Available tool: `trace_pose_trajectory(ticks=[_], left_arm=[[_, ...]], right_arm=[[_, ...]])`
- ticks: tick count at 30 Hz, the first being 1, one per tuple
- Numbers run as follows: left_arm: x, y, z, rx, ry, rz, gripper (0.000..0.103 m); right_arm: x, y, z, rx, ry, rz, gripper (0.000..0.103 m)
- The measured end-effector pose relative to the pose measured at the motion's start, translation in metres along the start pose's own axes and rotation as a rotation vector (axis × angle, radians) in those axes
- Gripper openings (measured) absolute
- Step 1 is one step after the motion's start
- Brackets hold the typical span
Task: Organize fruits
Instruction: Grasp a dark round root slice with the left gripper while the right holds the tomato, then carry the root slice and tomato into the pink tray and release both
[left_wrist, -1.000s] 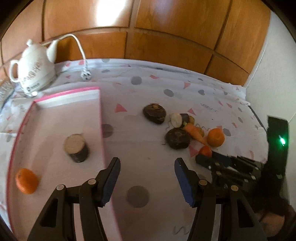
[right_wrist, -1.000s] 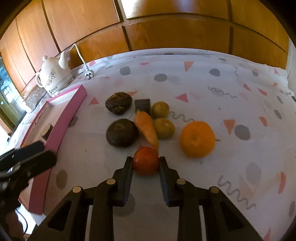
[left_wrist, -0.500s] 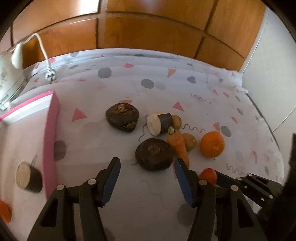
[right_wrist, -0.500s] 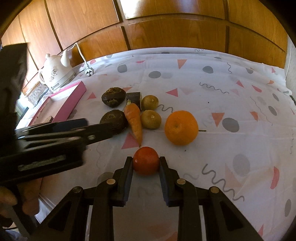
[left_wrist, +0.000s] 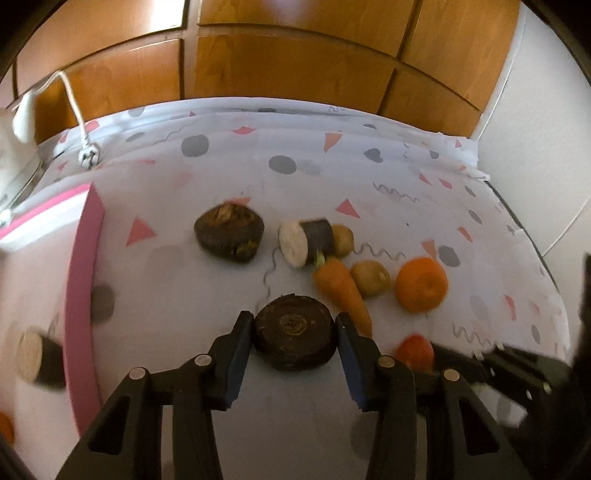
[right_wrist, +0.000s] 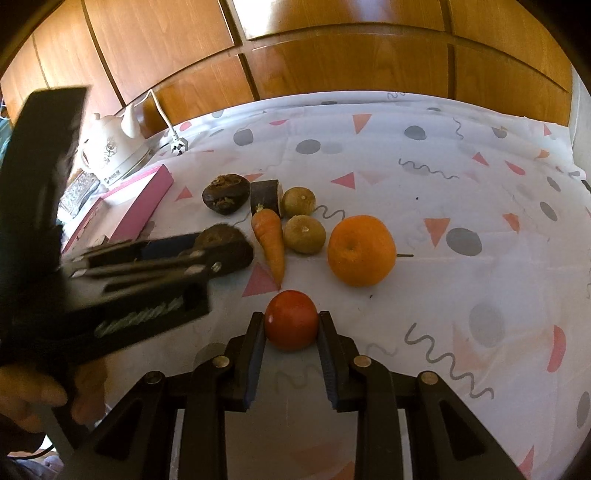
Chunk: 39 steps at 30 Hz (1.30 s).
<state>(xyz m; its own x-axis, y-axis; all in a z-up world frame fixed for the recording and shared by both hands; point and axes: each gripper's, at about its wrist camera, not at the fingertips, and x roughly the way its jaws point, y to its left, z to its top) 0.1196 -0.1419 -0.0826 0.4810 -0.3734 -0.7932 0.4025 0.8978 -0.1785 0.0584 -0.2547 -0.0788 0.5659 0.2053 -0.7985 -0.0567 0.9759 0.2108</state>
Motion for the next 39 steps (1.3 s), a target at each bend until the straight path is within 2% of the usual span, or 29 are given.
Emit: trace_pose_trajectory(ticks=[4,8,18,23,30,35,39], left_arm=[[-0.02,0.008,-0.023,-0.051,-0.007,-0.017,0.046],[-0.027,0.005,-0.039,-0.003,-0.039,0.018,0.046],[-0.028,0.003,-0.043,0.02,-0.051,0.041,0.045],[-0.037,0.003,-0.048,0.02,-0.041,0.041,0.045],[-0.065,0.001,-0.049,0.02,-0.086,0.048,0.045],[-0.088,0.014,-0.047,-0.021,-0.131,0.068,0.046],[-0.104,0.03,-0.048,-0.073,-0.152,0.1,0.046]], right_arm=[[0.001,0.003,0.0,-0.024,0.011,-0.013,0.029],[0.0,0.008,-0.002,-0.053,-0.007,-0.043,0.029],[-0.006,0.011,-0.009,-0.078,-0.02,-0.075,0.028],[-0.007,0.014,-0.013,-0.09,-0.023,-0.096,0.028],[-0.01,0.017,-0.015,-0.098,-0.022,-0.117,0.028],[-0.012,0.02,-0.017,-0.097,-0.013,-0.122,0.028],[-0.014,0.024,-0.017,-0.082,-0.001,-0.094,0.027]])
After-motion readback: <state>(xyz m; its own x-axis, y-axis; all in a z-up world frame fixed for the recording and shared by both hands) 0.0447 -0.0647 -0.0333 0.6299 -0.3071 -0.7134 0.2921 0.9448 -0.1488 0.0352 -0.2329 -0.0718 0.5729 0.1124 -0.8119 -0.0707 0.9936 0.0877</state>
